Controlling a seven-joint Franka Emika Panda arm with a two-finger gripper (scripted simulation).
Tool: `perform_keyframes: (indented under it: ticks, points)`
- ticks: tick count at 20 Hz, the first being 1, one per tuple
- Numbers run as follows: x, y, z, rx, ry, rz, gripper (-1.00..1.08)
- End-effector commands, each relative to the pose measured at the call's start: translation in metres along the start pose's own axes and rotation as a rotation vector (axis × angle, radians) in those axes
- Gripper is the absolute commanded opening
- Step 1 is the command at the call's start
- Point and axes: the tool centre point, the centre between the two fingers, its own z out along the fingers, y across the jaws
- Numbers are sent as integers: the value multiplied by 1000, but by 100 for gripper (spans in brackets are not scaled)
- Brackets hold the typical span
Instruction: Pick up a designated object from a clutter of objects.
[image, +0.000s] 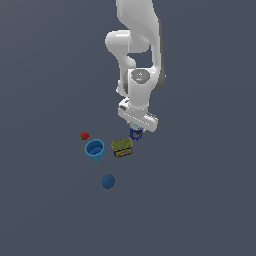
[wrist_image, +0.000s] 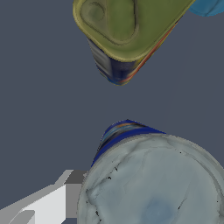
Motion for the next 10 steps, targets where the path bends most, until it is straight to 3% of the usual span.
perform_keyframes:
  ticks: [1, 10]
  points:
    - [2, -2, -7, 2, 3, 0, -100]
    - [9, -13, -49, 3, 2, 0, -100]
